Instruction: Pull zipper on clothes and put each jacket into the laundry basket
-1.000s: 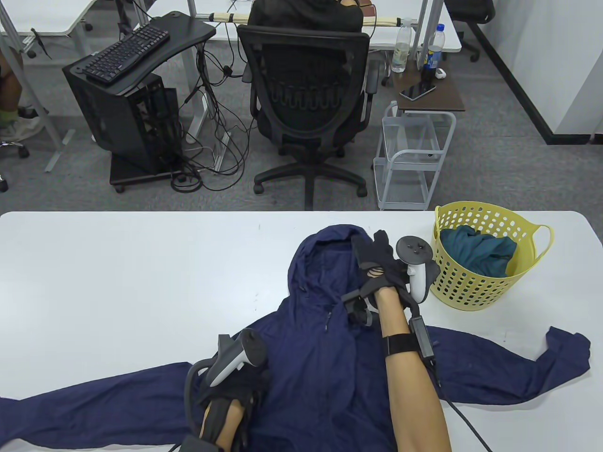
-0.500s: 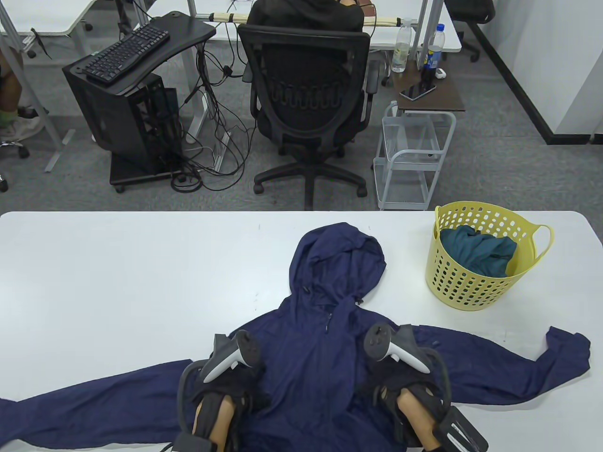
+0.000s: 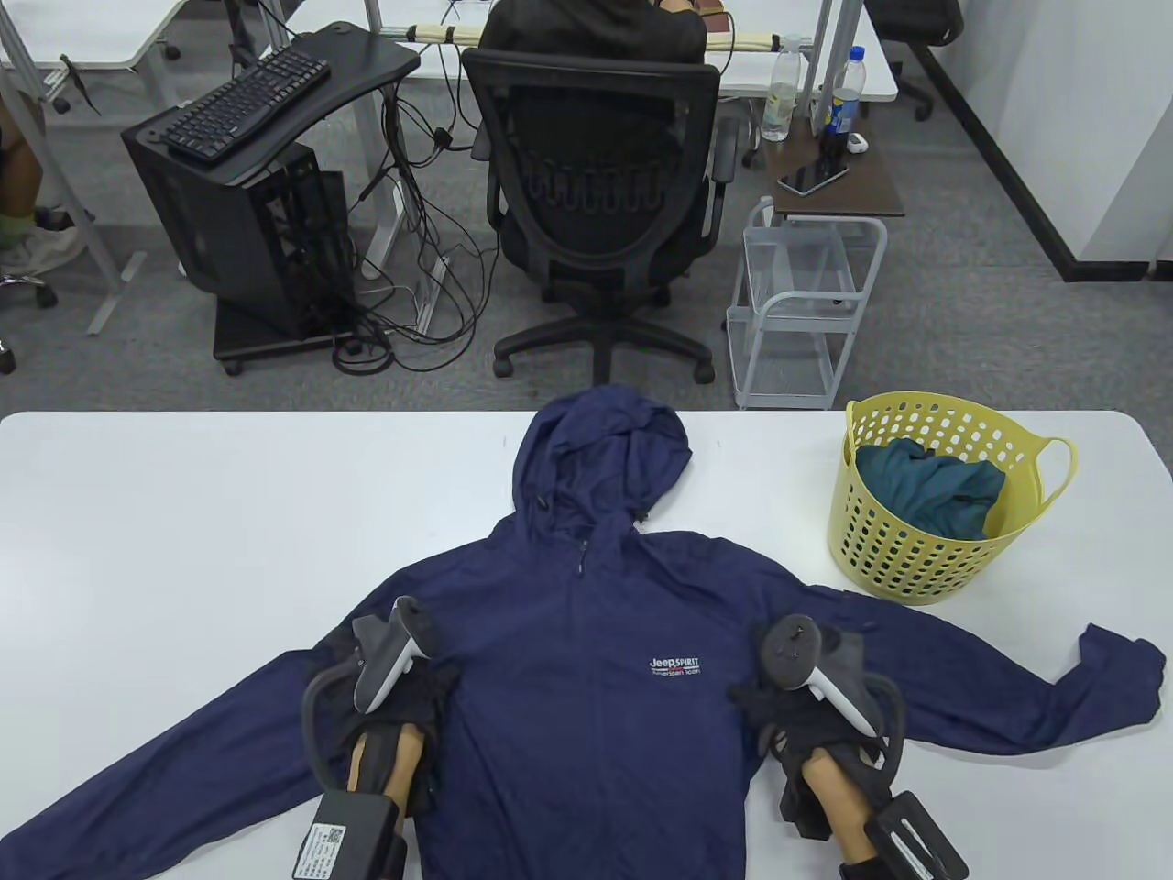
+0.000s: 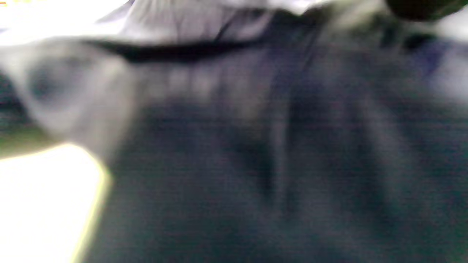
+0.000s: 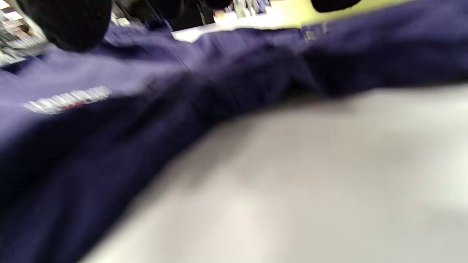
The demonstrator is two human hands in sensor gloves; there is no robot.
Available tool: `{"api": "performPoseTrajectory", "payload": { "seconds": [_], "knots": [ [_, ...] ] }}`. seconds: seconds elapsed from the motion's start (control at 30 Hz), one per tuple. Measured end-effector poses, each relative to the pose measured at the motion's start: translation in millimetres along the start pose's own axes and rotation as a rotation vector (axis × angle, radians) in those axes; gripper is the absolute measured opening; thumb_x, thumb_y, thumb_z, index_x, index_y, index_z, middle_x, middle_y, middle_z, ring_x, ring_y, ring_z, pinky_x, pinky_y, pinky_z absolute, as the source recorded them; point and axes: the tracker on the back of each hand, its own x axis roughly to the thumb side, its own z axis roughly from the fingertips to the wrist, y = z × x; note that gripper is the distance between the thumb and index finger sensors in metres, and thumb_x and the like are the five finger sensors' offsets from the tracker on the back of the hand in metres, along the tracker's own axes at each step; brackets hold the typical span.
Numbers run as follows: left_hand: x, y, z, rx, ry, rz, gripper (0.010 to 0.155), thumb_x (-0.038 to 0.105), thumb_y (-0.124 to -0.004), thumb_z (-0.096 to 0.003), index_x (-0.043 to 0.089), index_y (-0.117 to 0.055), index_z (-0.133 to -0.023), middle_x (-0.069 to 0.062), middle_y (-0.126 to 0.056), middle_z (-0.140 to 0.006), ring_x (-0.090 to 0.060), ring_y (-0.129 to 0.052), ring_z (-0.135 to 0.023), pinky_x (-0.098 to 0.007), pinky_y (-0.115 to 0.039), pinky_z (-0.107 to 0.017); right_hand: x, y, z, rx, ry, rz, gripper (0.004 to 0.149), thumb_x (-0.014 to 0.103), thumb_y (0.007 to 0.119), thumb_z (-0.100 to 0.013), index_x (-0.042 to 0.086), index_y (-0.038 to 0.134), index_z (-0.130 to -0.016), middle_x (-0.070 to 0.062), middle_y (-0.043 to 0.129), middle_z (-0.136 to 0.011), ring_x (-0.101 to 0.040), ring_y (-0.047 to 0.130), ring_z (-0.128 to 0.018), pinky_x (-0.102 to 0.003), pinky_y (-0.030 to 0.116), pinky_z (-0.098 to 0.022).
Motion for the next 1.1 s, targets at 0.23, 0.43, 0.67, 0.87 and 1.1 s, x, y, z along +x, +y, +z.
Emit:
{"api": "performPoseTrajectory", "payload": {
  "seconds": [0.23,0.43,0.67,0.87,1.1],
  "knots": [
    [16,28,88,0.056,-0.273,-0.156,0.053,0.054,-0.08,-0.0378,0.04,-0.078,-0.089,0.006,-0.07,-0.105,-0.028,-0.057,-0.1,-0.06,-0.047,-0.073,42,7,54,0.175,-0.367,0.082,0.068,0.054,0.088,-0.042,0.031,0.07,-0.104,-0.001,0.062,-0.117,-0.043,0.06,-0.103,-0.065,0.054,-0.07],
    [25,-7,125,-0.134,-0.458,-0.337,0.053,0.06,-0.082,-0.0335,0.042,-0.091,-0.083,0.011,-0.092,-0.096,-0.024,-0.09,-0.083,-0.06,-0.06,-0.069,63,54,56,0.455,-0.412,0.274,0.093,0.061,0.089,-0.036,0.029,0.045,-0.111,-0.007,0.026,-0.122,-0.056,0.035,-0.105,-0.074,0.044,-0.068],
    [13,-41,85,-0.323,-0.395,-0.335,0.099,0.07,-0.087,-0.0166,0.052,-0.041,-0.103,0.012,-0.026,-0.122,-0.029,-0.027,-0.112,-0.068,-0.031,-0.073,39,57,25,0.417,-0.218,0.29,0.095,0.056,0.083,-0.036,0.042,0.02,-0.106,0.004,0.004,-0.118,-0.043,0.009,-0.107,-0.07,0.026,-0.072],
    [13,-40,49,-0.267,-0.317,-0.332,0.103,0.065,-0.085,-0.0199,0.06,-0.018,-0.098,0.015,-0.005,-0.118,-0.027,-0.008,-0.111,-0.067,-0.022,-0.075,22,44,-2,0.221,-0.048,0.248,0.079,0.044,0.075,-0.04,0.044,0.03,-0.106,0.007,0.016,-0.12,-0.042,0.013,-0.108,-0.069,0.026,-0.073],
    [11,-31,20,-0.014,-0.153,-0.278,0.074,0.066,-0.065,-0.0301,0.062,-0.036,-0.099,0.016,-0.029,-0.122,-0.027,-0.02,-0.113,-0.065,-0.027,-0.076,26,24,-3,-0.252,-0.05,0.377,0.068,0.052,0.082,-0.039,0.038,0.062,-0.103,0.008,0.057,-0.118,-0.039,0.053,-0.109,-0.065,0.046,-0.074]
  ]
}}
